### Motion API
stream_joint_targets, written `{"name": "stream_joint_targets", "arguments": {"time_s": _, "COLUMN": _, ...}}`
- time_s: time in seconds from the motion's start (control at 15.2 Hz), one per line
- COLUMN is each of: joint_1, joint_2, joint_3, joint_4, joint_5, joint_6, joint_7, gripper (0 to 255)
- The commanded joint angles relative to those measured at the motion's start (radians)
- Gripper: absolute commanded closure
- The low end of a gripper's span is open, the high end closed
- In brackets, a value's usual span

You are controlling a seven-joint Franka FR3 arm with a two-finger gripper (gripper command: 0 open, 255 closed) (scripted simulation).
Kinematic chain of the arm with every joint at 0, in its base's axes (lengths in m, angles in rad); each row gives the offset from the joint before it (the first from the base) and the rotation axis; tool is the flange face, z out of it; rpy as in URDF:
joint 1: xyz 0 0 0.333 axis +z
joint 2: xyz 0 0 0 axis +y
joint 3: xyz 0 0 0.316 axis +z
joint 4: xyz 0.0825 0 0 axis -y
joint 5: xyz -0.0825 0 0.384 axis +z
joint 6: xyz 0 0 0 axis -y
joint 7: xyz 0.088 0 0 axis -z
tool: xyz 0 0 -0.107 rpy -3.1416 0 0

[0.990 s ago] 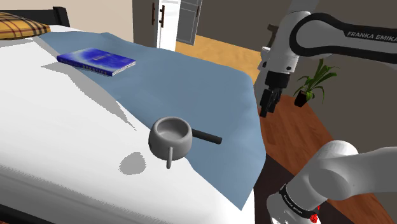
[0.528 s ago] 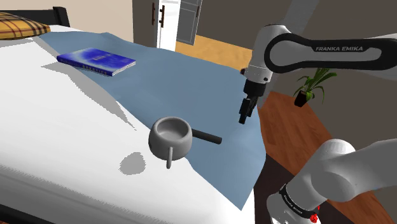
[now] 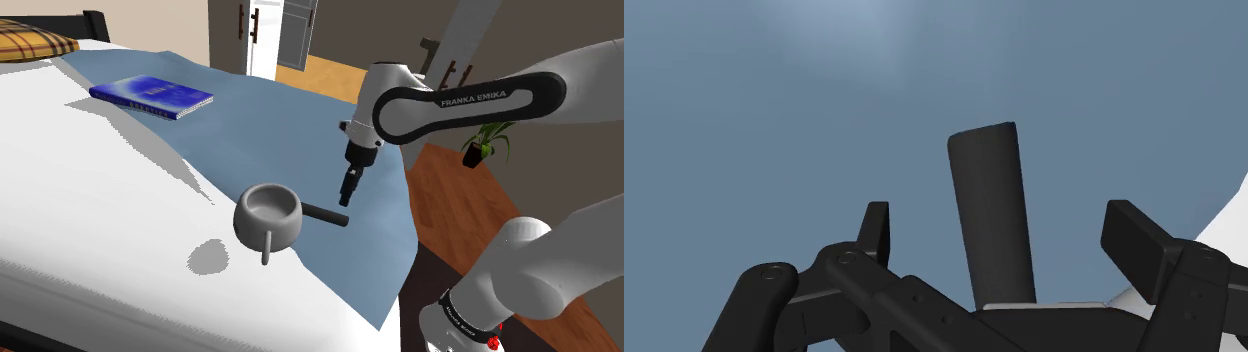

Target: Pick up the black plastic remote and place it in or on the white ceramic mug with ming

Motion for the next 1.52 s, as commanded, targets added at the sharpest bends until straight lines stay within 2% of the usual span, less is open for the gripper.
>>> {"name": "stream_joint_targets", "arguments": {"time_s": 0.0, "joint_1": 0.020, "joint_2": 0.071, "joint_3": 0.021, "joint_4": 0.030, "joint_5": 0.000, "joint_6": 0.068, "joint_7": -0.016, "gripper": 0}}
{"name": "stream_joint_targets", "arguments": {"time_s": 0.13, "joint_1": 0.037, "joint_2": 0.132, "joint_3": 0.039, "joint_4": 0.050, "joint_5": -0.004, "joint_6": 0.133, "joint_7": -0.033, "gripper": 0}}
{"name": "stream_joint_targets", "arguments": {"time_s": 0.66, "joint_1": 0.044, "joint_2": 0.197, "joint_3": 0.050, "joint_4": -0.002, "joint_5": 0.000, "joint_6": 0.252, "joint_7": -0.036, "gripper": 0}}
{"name": "stream_joint_targets", "arguments": {"time_s": 1.19, "joint_1": 0.044, "joint_2": 0.197, "joint_3": 0.050, "joint_4": -0.001, "joint_5": 0.000, "joint_6": 0.252, "joint_7": -0.036, "gripper": 0}}
{"name": "stream_joint_targets", "arguments": {"time_s": 1.25, "joint_1": 0.044, "joint_2": 0.197, "joint_3": 0.050, "joint_4": -0.001, "joint_5": 0.000, "joint_6": 0.252, "joint_7": -0.036, "gripper": 255}}
{"name": "stream_joint_targets", "arguments": {"time_s": 1.45, "joint_1": 0.043, "joint_2": 0.197, "joint_3": 0.049, "joint_4": -0.002, "joint_5": 0.000, "joint_6": 0.253, "joint_7": -0.037, "gripper": 255}}
